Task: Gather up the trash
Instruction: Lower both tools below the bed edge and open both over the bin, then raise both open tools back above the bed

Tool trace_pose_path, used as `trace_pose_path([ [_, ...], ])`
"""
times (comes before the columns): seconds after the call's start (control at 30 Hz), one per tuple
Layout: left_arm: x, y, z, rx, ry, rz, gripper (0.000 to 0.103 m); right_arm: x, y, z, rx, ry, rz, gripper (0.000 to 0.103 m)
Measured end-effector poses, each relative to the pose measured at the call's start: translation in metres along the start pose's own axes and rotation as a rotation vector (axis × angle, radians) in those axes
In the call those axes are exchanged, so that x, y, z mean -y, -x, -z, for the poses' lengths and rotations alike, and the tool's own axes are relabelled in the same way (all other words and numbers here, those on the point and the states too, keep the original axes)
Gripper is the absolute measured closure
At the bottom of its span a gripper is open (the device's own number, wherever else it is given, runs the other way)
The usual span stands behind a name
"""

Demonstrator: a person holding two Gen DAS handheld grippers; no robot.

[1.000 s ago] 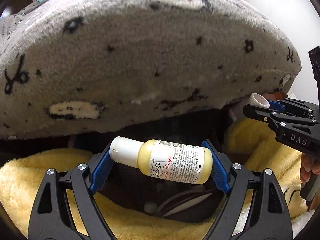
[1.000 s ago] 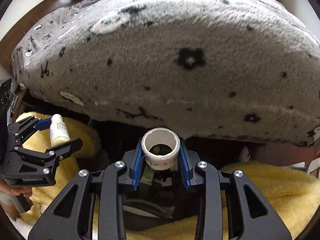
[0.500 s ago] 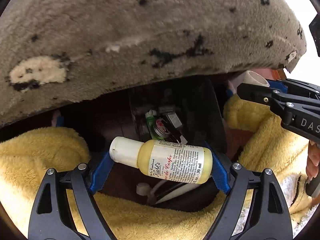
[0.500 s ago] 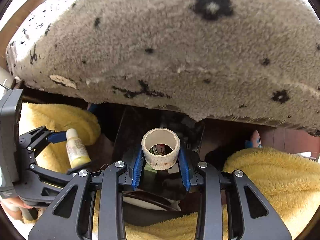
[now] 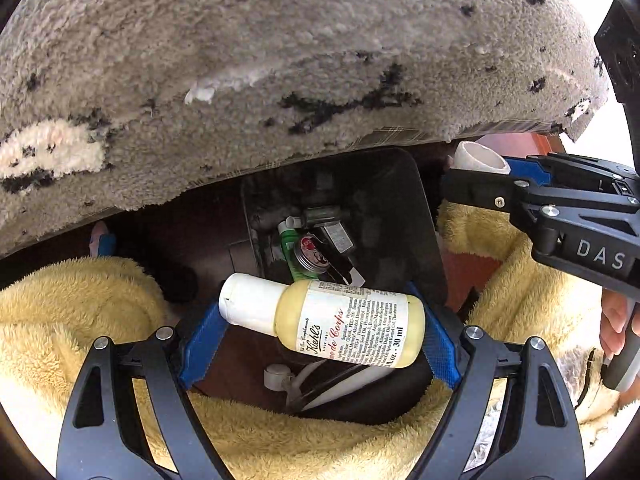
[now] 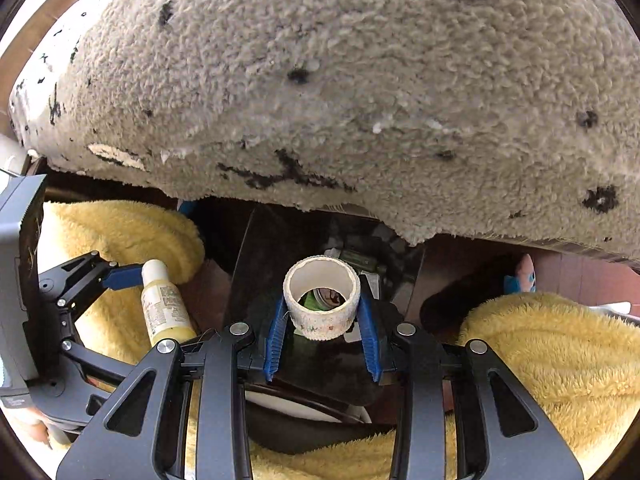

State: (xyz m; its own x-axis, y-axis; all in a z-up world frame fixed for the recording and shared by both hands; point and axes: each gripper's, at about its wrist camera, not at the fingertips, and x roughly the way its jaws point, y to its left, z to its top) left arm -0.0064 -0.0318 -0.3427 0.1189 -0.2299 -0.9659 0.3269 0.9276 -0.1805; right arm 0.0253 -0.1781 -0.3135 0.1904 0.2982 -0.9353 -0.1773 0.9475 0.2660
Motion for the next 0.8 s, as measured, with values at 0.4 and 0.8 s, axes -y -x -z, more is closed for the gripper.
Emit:
trace_pose_path([
  [0.4,0.000,0.021,-0.002,0.036,0.002,-0.019,0.008,0.007,0.021,-0.004,0.055,-0.065,0.014,0.026],
  [0.8,0.003,0.074,-0.006,0.165,-0.038,-0.071,0.008,0.014,0.059,-0.002,0.157,-0.058,0.039,0.011],
])
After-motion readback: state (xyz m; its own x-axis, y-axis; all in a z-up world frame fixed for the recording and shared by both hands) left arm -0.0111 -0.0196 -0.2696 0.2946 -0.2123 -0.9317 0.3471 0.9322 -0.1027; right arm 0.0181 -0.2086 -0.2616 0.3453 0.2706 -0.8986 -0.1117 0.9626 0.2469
